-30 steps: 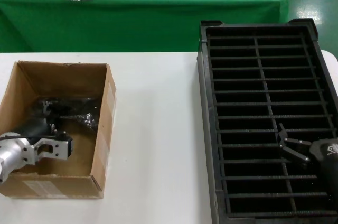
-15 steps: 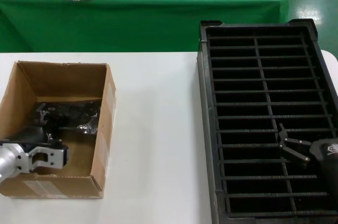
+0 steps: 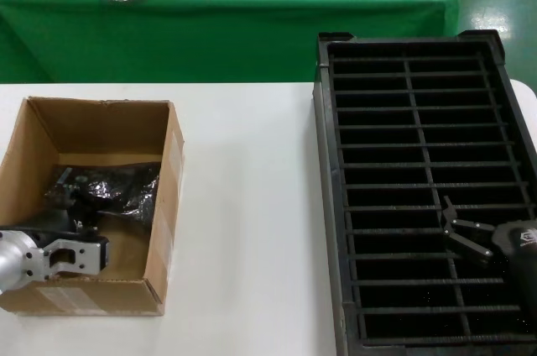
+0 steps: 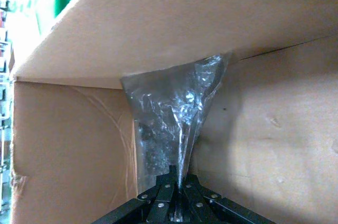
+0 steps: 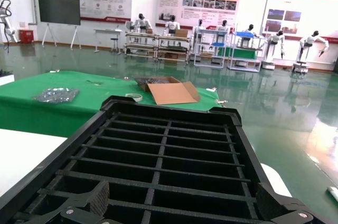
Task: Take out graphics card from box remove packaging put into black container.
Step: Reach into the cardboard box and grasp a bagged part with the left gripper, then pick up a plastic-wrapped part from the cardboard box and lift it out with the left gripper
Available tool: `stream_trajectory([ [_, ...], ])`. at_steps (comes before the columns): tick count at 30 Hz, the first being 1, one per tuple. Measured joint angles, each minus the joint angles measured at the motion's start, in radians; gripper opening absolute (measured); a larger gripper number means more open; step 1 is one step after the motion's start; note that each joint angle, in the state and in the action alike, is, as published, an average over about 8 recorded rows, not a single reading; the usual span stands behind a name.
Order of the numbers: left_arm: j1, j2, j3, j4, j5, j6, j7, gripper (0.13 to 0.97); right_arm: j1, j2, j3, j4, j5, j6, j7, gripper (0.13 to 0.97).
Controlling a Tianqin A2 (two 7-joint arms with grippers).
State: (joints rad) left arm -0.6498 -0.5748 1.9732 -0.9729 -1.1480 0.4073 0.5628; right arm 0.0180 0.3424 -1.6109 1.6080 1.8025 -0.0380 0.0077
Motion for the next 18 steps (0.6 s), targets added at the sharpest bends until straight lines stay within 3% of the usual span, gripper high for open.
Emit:
stream_trajectory([
  [8, 0.008, -0.018, -0.01, -0.054, 0.045, 0.002, -0.06, 0.14, 0.0, 0.0, 0.0, 0.0, 0.0, 0.0, 0.0, 0.966],
  [18, 0.04, -0.054, -0.044, -0.169, 0.108, 0.048, -0.172, 0.14, 0.0, 0.0, 0.0, 0.0, 0.0, 0.0, 0.0, 0.966],
])
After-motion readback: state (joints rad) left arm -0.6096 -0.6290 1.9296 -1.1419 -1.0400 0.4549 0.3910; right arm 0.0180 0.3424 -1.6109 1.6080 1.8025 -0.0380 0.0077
